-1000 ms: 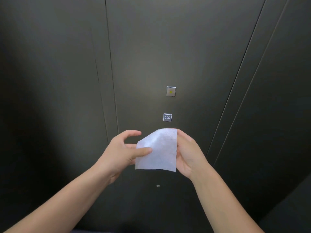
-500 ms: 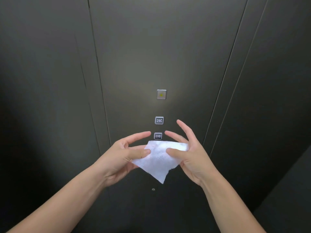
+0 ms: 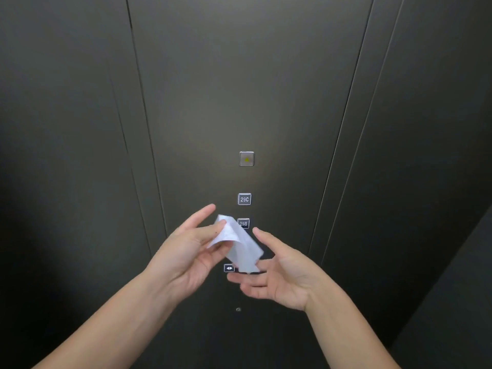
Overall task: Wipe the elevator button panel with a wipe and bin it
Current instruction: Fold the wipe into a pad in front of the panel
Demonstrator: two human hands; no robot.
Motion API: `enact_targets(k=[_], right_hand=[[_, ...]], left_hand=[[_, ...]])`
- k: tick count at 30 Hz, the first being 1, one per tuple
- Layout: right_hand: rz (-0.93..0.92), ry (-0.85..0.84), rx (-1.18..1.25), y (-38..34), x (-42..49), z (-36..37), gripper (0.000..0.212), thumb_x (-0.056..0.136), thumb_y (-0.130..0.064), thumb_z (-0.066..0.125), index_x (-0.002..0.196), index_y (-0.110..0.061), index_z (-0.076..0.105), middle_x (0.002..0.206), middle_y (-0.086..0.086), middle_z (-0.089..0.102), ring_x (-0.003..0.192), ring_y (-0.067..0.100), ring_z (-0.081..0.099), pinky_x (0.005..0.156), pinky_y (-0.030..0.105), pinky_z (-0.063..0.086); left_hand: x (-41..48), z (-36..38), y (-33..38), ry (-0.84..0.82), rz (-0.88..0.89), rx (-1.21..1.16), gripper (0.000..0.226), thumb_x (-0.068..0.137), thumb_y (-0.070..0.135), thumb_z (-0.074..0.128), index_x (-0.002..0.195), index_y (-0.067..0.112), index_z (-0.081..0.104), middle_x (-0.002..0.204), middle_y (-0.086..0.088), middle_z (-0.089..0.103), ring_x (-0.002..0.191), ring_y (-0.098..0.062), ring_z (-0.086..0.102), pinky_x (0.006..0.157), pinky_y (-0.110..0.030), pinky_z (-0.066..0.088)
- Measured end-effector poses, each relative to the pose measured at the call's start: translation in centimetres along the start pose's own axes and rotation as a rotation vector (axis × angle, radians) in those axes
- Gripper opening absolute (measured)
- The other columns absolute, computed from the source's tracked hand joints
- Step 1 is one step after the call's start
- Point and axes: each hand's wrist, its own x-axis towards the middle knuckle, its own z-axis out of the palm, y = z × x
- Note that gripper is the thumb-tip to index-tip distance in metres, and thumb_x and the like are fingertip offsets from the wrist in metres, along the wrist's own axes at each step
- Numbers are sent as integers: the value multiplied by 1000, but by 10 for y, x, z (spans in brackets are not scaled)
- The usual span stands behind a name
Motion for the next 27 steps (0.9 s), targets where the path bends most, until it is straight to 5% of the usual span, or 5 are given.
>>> enact_targets(k=[4, 9, 12, 18, 27], right_hand=[[-167, -34, 41, 5, 0, 2, 43, 86, -29, 80, 126, -22, 66, 117, 21, 74, 97, 38, 74, 70, 39, 59], [-655, 339, -346, -2, 3, -2, 14, 90, -6, 70, 92, -18, 76, 79, 3, 75, 72, 17, 66, 63, 28, 55], [-728, 368, -496, -10, 2, -5, 17, 93, -5, 66, 88, -15, 77, 74, 6, 70, 68, 13, 63, 63, 27, 56], [-714, 415, -677, -24, -4, -9, 21, 99, -19, 59, 87, -10, 73, 76, 13, 68, 69, 9, 59, 62, 21, 54], [-602, 129, -337, -18, 2, -5, 47, 77, -27, 87, 117, -9, 68, 111, 13, 74, 101, 31, 72, 88, 47, 59]], left_hand=[[-7, 2, 2, -20, 72, 117, 40, 87, -6, 68, 120, 16, 73, 100, -11, 82, 82, -20, 79, 67, -30, 63], [-11, -4, 8, 13, 478, 667, 44, 85, -6, 75, 101, 33, 81, 104, 8, 82, 98, -4, 75, 80, -17, 58], [-12, -5, 9, 34, 607, 775, 36, 82, 0, 81, 93, 35, 81, 91, 13, 82, 83, 1, 73, 75, -10, 52], [-9, -7, 13, 130, 765, 774, 24, 76, 17, 86, 86, 38, 81, 90, 21, 81, 103, -4, 72, 88, -9, 50], [21, 7, -1, 69, 466, 422, 19, 75, 12, 87, 92, 20, 82, 91, -7, 83, 86, -14, 78, 72, -21, 59]])
